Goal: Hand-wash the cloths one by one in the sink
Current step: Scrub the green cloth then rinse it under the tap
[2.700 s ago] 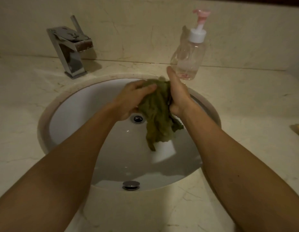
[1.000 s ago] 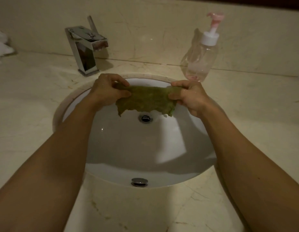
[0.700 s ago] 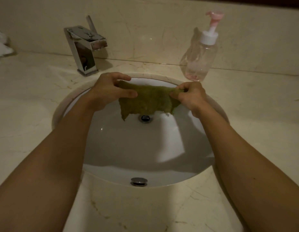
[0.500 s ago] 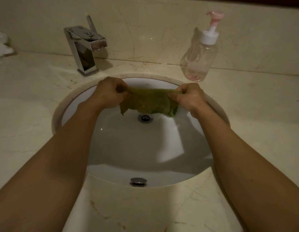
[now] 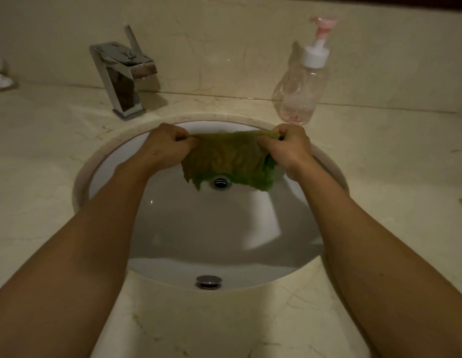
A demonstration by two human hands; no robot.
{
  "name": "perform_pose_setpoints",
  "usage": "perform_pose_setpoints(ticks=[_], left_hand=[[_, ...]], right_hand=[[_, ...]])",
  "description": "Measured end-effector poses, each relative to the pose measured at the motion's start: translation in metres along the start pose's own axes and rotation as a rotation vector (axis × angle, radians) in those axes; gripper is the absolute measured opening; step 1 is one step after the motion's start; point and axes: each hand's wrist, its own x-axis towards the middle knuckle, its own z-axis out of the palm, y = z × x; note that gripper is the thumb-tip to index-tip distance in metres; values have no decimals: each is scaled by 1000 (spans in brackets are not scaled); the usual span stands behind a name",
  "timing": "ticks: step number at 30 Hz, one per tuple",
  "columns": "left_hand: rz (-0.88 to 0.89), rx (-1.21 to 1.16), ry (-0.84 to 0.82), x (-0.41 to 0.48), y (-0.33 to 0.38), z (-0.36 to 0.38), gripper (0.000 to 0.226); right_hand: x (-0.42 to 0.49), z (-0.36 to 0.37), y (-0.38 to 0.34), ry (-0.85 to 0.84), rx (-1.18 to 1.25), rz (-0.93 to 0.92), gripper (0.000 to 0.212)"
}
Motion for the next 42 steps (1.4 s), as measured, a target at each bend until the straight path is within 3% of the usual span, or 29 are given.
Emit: perform_pose_setpoints(ticks=[5, 8, 17, 22, 26, 28, 30, 33, 35, 37, 38, 40, 42], left_hand=[[3, -97, 18, -7, 26, 17, 33], [23, -143, -38, -10, 39, 32, 27], [74, 3, -150, -12, 40, 48, 34], [125, -14, -248, -15, 38, 47, 50], [238, -98, -69, -12, 42, 39, 9], [229, -267, -64, -16, 57, 35, 12], [203, -467, -77, -27, 81, 35, 17], [136, -747, -159, -51, 125, 48, 22], [100, -877, -260, -66, 155, 63, 21], [39, -1005, -377, -77, 188, 84, 30], [-3, -1061, -417, -83, 207, 98, 31], [-65, -1066, -459, -100, 247, 127, 27], [-37, -1006, -520, -121, 283, 161, 25]], right_hand=[[-5, 7, -4, 41, -74, -3, 16], [-13, 25, -9, -6, -112, -70, 23], [-28, 39, -23, -131, -114, -174, 30], [-34, 38, -30, -319, 61, -28, 41], [-40, 14, -61, -424, -213, -201, 27], [-42, -6, -70, -300, -240, -288, 24], [-43, -29, -66, -72, -115, -296, 21], [-50, -74, -49, 130, 7, -165, 41], [-57, -114, -36, -63, 113, 34, 65], [-72, -160, -18, -383, 426, 198, 70], [-82, -183, -8, -445, 551, 232, 69], [-101, -232, 7, -384, 604, 243, 60], [-121, -277, 18, -185, 498, 258, 50]])
